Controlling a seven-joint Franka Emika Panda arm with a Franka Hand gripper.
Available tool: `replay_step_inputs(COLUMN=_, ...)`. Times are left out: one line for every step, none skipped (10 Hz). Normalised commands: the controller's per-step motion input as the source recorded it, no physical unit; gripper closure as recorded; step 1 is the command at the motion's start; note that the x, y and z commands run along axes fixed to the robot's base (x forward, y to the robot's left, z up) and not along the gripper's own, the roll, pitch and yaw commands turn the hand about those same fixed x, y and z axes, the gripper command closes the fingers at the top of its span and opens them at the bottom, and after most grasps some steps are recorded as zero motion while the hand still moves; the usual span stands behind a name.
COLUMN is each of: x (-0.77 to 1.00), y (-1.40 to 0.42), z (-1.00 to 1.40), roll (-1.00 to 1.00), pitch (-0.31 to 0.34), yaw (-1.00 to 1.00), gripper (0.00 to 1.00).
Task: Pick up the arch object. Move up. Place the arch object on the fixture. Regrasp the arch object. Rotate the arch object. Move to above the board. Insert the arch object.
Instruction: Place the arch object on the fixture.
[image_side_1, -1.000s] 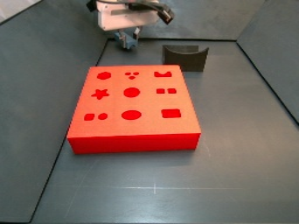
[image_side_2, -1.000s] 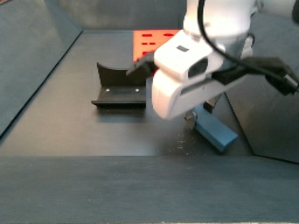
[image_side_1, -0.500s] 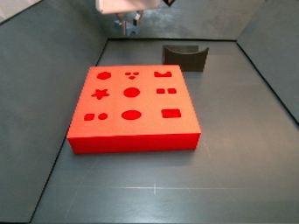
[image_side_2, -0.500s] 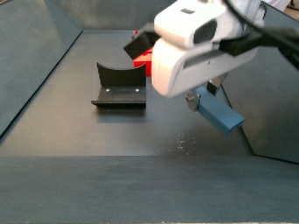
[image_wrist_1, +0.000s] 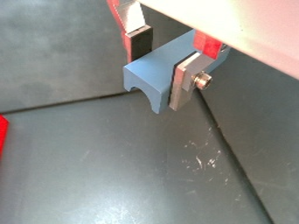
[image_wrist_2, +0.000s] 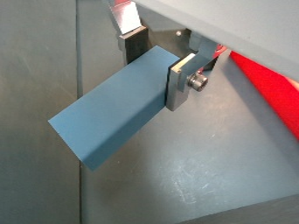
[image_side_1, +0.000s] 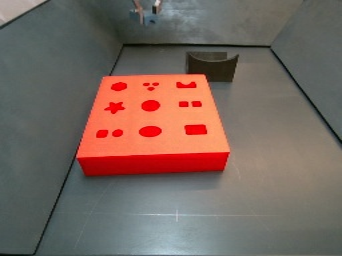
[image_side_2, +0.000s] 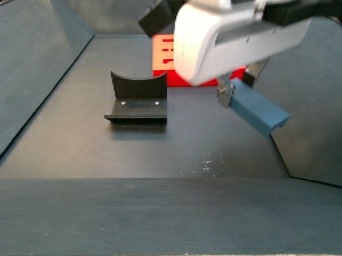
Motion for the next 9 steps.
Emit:
replay_step_inputs(x=-0.03, y=-0.01, z=1.0, roll=0.1, pitch=0.078, yaw=0.02, gripper=1.0)
replay_step_inputs(x=-0.03, y=-0.01, z=0.94, roll=0.11, pitch=0.085, yaw=0.03, gripper=1.0)
replay_step_inputs(x=-0.03, y=0.0, z=0.8, roll=0.11, pitch=0.089, yaw=0.03, gripper=1.0)
replay_step_inputs(x=-0.02, y=0.0, z=0.62, roll=0.09, pitch=0.085, yaw=0.02, gripper=1.0)
replay_step_inputs(x=-0.01, y=0.01, z=0.48, roll=0.08, pitch=0.091, yaw=0.02, gripper=1.0)
replay_step_inputs(x=0.0, y=0.01, z=0.33, roll=0.07, pitch=0.097, yaw=0.03, gripper=1.0)
replay_step_inputs(x=1.0, y=-0.5, z=0.01, roll=0.15, pitch=-0.176, yaw=-1.0, gripper=1.0)
replay_step_inputs(x=1.0, y=-0.5, z=-0.03, roll=0.15, pitch=-0.17, yaw=-1.0, gripper=1.0)
replay_step_inputs(x=1.0, y=-0.45, z=-0.03, roll=0.16, pitch=-0.18, yaw=-1.0, gripper=1.0)
